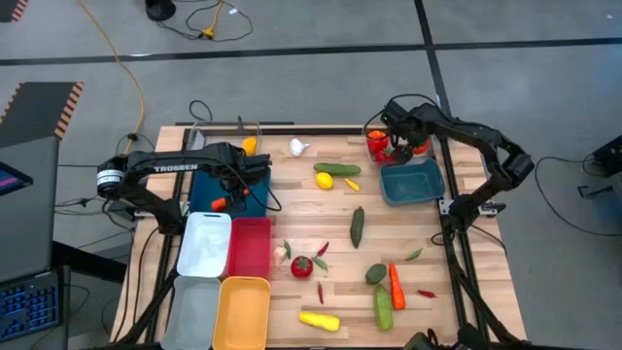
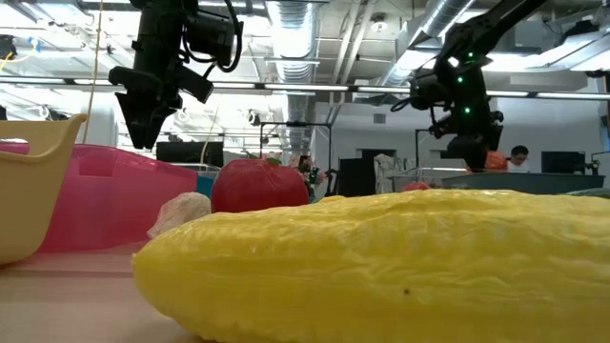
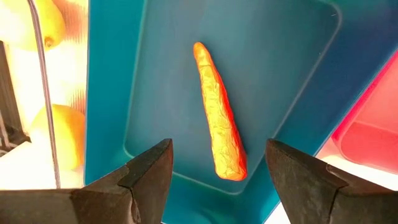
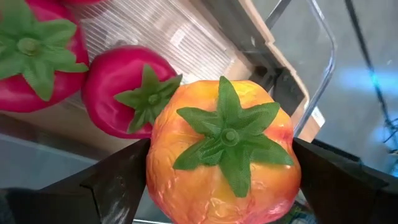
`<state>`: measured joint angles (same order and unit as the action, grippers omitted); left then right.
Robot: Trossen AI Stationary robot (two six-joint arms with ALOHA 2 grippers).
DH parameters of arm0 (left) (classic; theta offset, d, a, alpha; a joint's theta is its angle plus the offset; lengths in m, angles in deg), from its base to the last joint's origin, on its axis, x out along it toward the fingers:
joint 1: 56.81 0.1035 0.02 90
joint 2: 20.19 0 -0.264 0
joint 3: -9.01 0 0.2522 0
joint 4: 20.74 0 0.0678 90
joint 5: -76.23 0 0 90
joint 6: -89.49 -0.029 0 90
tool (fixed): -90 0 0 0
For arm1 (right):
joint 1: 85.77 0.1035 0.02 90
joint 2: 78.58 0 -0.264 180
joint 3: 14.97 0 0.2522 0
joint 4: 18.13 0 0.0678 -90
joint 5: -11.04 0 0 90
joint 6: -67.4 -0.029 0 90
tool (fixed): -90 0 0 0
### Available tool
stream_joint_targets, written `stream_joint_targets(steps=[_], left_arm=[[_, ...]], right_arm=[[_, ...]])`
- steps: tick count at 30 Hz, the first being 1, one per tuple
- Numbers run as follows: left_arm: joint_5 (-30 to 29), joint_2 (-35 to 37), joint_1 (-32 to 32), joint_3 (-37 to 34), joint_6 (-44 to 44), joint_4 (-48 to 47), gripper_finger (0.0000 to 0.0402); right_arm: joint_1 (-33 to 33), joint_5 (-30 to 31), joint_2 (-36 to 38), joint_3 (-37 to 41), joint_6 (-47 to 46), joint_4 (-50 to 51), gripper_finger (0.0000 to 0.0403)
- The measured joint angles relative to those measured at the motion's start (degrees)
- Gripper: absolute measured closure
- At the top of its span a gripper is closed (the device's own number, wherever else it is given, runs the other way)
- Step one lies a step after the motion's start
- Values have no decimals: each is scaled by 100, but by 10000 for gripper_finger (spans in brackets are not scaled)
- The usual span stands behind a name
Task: Sort produce into baskets
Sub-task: Put the orange tomato into the right transparent bin
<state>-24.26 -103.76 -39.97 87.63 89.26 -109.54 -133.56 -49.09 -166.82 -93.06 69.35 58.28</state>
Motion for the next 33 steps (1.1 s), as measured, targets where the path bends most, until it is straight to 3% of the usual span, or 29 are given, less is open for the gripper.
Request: stream_joint_targets(steps=[15,23,33], left_arm=[[84,261,-9,0,-267,221,157],[71,1516,-9,-162,-17,659,157],[65,3435,-9,-964,157,1342,157]], right_arm=[[-46,-388,234,0,-11,-320,3],[175,-1953,1311,0,-1,-972,3],[201,-2087,1946,0,-396,-1403,3]])
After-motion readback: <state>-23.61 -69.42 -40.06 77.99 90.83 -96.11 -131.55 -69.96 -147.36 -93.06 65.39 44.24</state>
